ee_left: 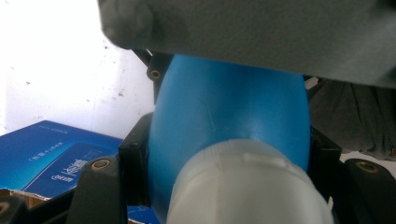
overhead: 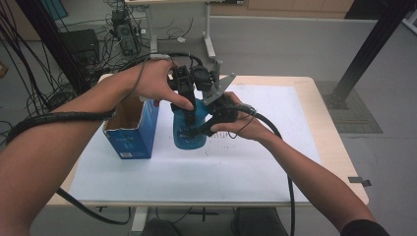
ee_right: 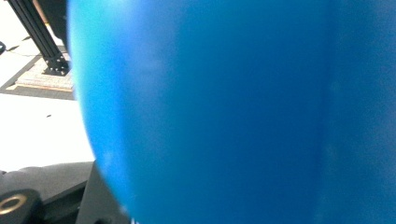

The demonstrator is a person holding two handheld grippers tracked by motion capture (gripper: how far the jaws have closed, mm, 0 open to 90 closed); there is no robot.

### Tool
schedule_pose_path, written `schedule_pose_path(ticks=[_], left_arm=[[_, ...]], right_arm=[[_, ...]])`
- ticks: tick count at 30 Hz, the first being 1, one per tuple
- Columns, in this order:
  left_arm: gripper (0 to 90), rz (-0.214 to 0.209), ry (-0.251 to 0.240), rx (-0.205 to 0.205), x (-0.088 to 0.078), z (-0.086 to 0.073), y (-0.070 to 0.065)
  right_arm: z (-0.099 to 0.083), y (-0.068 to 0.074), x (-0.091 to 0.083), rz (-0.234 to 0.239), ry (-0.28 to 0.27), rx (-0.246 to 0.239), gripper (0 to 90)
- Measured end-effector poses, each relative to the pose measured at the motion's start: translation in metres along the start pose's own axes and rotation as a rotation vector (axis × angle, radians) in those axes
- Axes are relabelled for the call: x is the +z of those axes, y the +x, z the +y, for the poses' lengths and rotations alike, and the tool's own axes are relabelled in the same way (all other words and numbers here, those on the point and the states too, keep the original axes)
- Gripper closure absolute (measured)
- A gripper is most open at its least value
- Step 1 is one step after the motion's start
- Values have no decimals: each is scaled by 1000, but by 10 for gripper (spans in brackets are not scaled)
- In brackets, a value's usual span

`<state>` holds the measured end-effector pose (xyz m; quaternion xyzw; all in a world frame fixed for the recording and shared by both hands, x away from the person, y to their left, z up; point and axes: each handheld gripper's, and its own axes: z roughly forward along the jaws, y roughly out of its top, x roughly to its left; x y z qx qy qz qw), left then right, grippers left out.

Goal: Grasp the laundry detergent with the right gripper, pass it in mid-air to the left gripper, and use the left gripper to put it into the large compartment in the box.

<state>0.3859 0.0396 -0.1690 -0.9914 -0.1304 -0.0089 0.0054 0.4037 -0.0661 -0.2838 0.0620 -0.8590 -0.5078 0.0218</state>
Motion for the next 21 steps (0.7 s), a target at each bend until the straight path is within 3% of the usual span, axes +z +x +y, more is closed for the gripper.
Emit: schedule_pose_path(ticks=[21], left_arm=[[369, -6, 7, -7, 0, 0, -1]], right_arm=[[-2, 1, 1, 20, -24, 34, 406]])
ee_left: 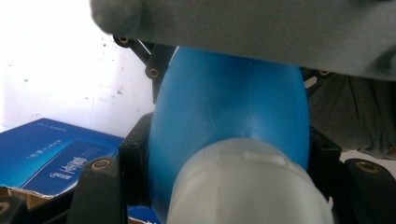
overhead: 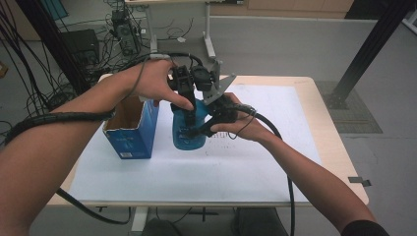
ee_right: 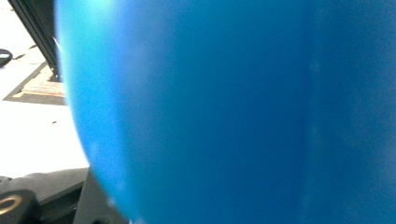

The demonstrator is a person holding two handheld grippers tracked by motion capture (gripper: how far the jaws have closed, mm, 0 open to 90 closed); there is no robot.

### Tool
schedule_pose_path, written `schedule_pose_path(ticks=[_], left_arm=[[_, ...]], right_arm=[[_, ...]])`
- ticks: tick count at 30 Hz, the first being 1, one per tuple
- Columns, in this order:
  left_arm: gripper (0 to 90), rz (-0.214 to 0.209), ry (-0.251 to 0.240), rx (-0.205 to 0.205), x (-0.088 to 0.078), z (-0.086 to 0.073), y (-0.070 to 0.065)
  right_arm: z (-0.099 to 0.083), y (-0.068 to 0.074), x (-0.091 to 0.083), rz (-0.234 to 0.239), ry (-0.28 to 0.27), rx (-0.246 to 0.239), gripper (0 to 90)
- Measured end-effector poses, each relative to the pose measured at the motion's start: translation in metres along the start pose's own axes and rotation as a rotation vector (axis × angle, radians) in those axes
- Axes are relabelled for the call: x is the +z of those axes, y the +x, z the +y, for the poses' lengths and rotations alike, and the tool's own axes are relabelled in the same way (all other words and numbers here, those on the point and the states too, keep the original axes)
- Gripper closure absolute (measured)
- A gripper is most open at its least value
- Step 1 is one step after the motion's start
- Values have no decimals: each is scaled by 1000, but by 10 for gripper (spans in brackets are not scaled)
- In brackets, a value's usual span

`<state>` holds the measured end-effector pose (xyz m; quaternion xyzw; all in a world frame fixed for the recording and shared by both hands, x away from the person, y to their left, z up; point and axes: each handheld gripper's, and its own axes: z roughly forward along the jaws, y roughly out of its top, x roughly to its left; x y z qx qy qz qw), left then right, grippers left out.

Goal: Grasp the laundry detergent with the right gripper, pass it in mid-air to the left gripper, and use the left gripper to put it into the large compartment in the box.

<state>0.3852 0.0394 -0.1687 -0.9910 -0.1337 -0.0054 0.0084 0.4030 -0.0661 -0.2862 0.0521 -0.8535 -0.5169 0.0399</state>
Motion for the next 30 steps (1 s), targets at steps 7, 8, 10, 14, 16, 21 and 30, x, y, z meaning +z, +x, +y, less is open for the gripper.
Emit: schedule_pose_path(ticks=[7, 8, 10, 14, 16, 21, 30], left_arm=[[369, -7, -1, 0, 1, 0, -1], [369, -10, -1, 1, 0, 0, -1], [369, -14, -4, 0, 0, 0, -1], [369, -15, -12, -7, -2, 0, -1], [369, -11, -13, -12, -3, -1, -1], [368, -5, -7, -29, -5, -3, 2], [369, 11, -4, -113, -13, -15, 12]], right_arm=[[0, 1, 1, -1, -2, 4, 375], [0, 1, 1, -2, -3, 4, 368], [-1, 1, 1, -2, -7, 6, 344], [-2, 1, 1, -14, 9, 29, 262], [-2, 1, 0, -21, 10, 24, 229], [-3, 2, -4, -26, 23, 56, 110], [-10, 7, -16, -87, 115, 57, 4]])
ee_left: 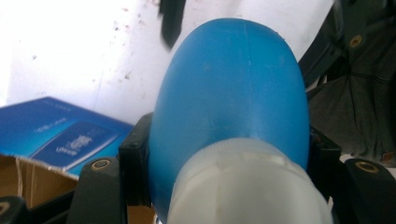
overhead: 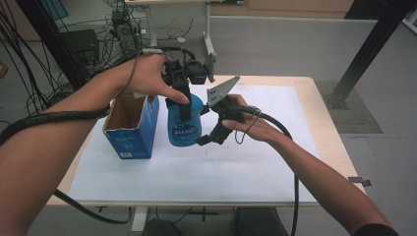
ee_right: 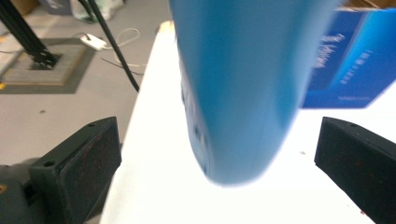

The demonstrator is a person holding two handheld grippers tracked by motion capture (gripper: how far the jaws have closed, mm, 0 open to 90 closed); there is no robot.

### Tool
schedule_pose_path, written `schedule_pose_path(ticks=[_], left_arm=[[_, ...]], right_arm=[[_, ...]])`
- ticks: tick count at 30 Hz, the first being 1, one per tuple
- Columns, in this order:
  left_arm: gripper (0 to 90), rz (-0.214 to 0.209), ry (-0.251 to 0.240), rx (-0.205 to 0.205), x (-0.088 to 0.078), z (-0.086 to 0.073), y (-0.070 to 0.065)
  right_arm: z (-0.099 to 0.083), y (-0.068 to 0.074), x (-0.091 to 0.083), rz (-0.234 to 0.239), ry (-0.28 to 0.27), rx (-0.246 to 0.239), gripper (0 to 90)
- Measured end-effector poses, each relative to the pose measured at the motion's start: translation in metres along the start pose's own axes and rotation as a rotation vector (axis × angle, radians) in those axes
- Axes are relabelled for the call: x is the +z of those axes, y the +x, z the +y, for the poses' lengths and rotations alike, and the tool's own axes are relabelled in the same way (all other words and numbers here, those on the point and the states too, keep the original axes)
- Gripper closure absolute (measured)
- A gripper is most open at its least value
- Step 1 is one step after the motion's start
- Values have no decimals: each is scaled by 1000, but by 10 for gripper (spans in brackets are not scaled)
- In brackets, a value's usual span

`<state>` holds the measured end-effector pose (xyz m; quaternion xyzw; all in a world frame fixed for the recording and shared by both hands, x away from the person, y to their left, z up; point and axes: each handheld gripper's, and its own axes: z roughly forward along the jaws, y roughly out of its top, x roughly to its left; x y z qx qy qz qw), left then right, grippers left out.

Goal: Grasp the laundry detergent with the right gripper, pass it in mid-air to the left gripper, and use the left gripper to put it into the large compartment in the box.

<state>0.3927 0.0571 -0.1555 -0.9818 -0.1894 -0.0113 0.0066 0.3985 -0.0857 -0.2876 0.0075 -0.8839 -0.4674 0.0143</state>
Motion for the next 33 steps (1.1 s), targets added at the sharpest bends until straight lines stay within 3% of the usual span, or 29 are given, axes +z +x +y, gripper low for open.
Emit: schedule_pose_path(ticks=[8, 21, 27, 33], left_arm=[[369, 30, -19, -123, -16, -11, 11], [369, 85, -47, -338, -55, -35, 29], [369, 86, -58, -476, -68, -50, 40], [369, 82, -60, -589, -79, -64, 50]], right_arm=[[-9, -6, -27, -65, 41, 51, 4], [-24, -16, -76, -184, 117, 129, 3], [-29, -19, -92, -221, 157, 149, 3], [-33, -23, -107, -253, 197, 167, 3]])
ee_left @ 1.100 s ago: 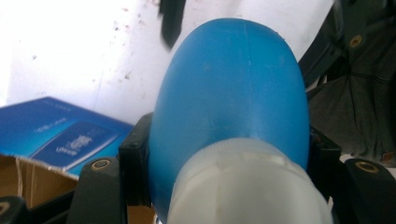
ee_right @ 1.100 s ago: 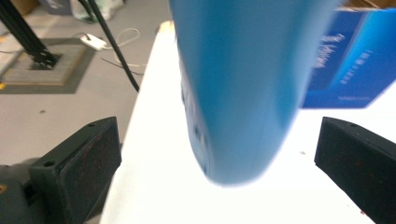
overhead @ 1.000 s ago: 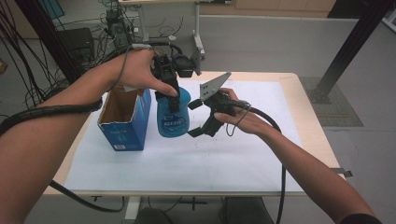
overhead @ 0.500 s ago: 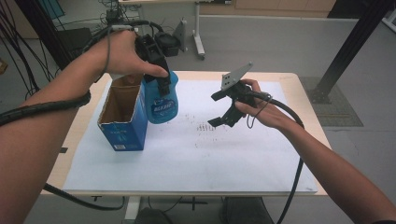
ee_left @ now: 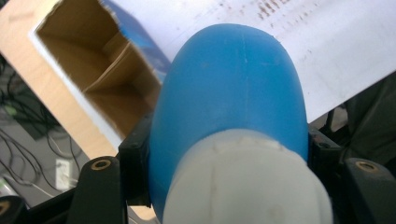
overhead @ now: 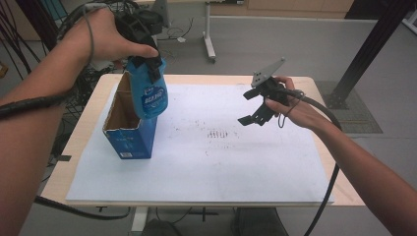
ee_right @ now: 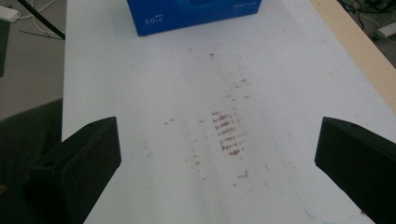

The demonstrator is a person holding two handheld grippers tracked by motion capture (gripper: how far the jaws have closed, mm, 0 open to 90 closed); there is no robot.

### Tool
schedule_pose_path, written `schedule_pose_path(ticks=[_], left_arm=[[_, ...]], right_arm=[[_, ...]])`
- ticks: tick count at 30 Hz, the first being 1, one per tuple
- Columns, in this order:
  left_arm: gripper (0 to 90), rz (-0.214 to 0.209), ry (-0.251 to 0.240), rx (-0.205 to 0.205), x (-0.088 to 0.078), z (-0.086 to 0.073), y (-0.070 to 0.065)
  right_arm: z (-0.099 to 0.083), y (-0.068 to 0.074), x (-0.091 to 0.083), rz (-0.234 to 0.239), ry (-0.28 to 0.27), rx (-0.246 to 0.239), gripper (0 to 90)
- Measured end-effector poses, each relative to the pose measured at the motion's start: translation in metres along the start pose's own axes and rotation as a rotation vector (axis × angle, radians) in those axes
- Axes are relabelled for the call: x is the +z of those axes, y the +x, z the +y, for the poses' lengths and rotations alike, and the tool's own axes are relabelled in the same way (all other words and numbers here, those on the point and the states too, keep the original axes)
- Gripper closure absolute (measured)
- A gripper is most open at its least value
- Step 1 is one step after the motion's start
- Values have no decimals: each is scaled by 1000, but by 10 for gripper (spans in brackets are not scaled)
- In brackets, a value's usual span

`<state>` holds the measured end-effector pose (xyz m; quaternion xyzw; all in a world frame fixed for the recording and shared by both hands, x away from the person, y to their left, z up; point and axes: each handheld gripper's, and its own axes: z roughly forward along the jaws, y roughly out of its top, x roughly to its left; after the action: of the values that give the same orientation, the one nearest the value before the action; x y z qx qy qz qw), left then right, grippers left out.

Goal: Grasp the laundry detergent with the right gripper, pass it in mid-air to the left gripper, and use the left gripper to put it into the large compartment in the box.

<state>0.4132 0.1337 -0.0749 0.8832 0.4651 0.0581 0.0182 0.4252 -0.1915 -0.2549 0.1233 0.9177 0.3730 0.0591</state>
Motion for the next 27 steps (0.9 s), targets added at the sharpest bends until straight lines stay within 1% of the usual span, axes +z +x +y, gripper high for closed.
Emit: schedule_pose_path(ticks=[4, 7, 8, 12, 13, 15, 16, 17, 18, 19, 21, 24, 27], left_arm=[[369, -1, -1, -80, -8, -3, 13], [370, 4, -21, -146, -13, -5, 21], [370, 9, -22, -154, -15, -6, 25], [370, 10, -28, -243, -21, -9, 36], [370, 13, -31, -273, -22, -10, 40], [370, 18, -37, -312, -23, -10, 45], [370, 21, -36, -341, -23, -11, 48], [370, 22, -36, -360, -23, -11, 50], [370, 23, -38, -391, -23, -11, 53], [370, 24, -37, -410, -22, -11, 54], [370, 26, -37, -461, -21, -12, 59], [370, 25, -20, -509, -15, -11, 64], [370, 24, -23, -555, -10, -12, 68]], right_arm=[[-2, -6, -8, -21, 26, 11, 3], [-2, -10, -13, -44, 52, 14, 3], [-2, -12, -15, -51, 55, 15, 3], [-1, -18, -21, -71, 70, 28, 3], [-1, -19, -23, -75, 72, 30, 3], [-1, -21, -25, -81, 73, 35, 3], [0, -22, -26, -84, 74, 39, 3], [0, -23, -26, -86, 76, 42, 3], [0, -24, -27, -85, 76, 44, 4], [0, -24, -27, -87, 80, 44, 3], [0, -24, -26, -88, 83, 44, 3], [1, -25, -26, -89, 87, 38, 3], [2, -25, -26, -91, 87, 35, 3]])
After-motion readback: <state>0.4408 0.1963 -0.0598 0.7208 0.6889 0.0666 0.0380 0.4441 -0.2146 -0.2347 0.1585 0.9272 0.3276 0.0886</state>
